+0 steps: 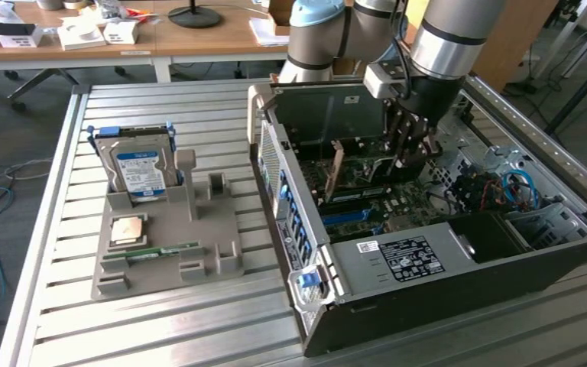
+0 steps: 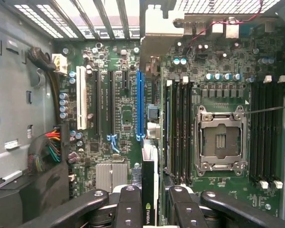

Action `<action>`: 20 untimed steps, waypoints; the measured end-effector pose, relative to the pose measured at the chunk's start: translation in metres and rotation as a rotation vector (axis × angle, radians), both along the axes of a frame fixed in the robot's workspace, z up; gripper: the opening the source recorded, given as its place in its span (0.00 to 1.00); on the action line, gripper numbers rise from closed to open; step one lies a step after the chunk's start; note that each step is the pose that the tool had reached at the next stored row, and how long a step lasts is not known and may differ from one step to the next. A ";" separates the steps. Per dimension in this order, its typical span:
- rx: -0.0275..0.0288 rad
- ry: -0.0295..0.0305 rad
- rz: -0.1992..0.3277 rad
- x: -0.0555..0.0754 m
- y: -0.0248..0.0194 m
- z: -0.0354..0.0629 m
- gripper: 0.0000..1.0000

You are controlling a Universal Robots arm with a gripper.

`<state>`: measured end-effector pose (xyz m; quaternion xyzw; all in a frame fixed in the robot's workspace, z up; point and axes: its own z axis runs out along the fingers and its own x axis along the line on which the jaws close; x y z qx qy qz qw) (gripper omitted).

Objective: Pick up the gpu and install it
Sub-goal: 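Insert the gpu into the slot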

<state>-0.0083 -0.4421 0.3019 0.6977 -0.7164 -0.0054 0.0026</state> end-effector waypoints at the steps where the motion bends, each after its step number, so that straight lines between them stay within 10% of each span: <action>1: 0.0038 -0.0036 0.000 -0.001 -0.0004 -0.0003 0.27; 9: 0.0159 -0.0124 0.000 -0.004 -0.0083 -0.0032 0.27; 20: 0.0164 -0.0125 -0.001 -0.005 -0.0090 -0.0059 0.27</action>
